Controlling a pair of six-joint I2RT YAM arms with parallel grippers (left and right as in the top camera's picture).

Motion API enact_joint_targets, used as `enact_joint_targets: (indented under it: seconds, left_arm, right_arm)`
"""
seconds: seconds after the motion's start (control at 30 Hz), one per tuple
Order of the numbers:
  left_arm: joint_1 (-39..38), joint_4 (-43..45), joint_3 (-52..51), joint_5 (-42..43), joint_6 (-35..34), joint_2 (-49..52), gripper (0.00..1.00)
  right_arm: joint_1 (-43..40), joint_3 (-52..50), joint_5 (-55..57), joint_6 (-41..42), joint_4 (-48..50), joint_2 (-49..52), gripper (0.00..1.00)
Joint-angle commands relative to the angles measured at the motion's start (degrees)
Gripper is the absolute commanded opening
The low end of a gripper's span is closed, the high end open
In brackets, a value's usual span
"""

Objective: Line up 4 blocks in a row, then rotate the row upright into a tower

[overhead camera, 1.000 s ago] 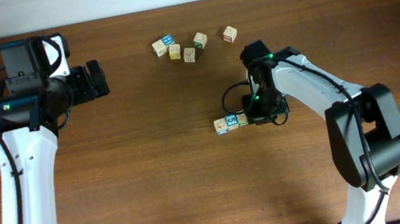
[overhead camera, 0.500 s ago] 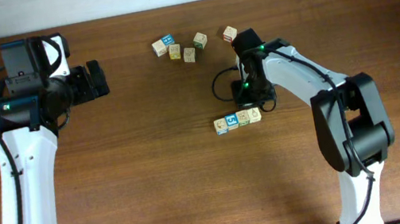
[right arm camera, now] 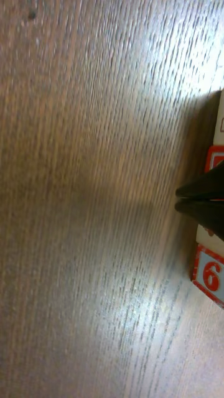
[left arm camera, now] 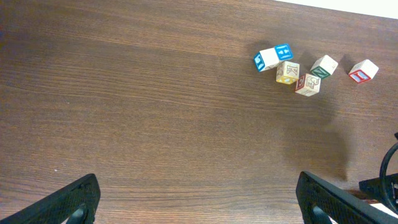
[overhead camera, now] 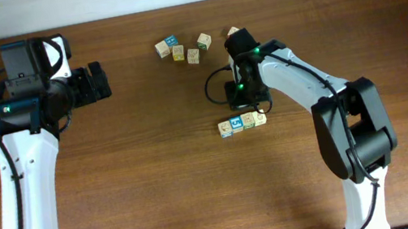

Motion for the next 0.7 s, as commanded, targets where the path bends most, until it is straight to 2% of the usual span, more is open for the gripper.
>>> enact_joint_targets:
  seconds: [0.0,0.13,0.3,0.4,0.67]
  left_arm:
    - [-0.2,0.1,0.7,-0.4,-0.7,-0.2,0.99]
    - [-0.2,0.1,0.7,-0.4,-0.7,-0.2,0.99]
    - [-0.2,0.1,0.7,-0.4,-0.7,-0.2,0.99]
    - [-0.2,0.1,0.7,-0.4,-0.7,-0.2,0.99]
    - [-0.2,0.1,0.7,-0.4,-0.7,-0.2,0.99]
  right_arm:
    - [3.2,0.8,-0.7,-3.1,1.3,0.6,0.04]
    - [7.5,4.0,-0.7,-4.7,1.1,0.5,0.04]
    - [12.7,5.6,-1.8,-4.5,-7.9,0.5,0.04]
    - [13.0,3.8,-1.5,-1.7,-14.4,0.5,0.04]
    - [12.9,1.0,1.7,-0.3,-12.6,0.7,0.04]
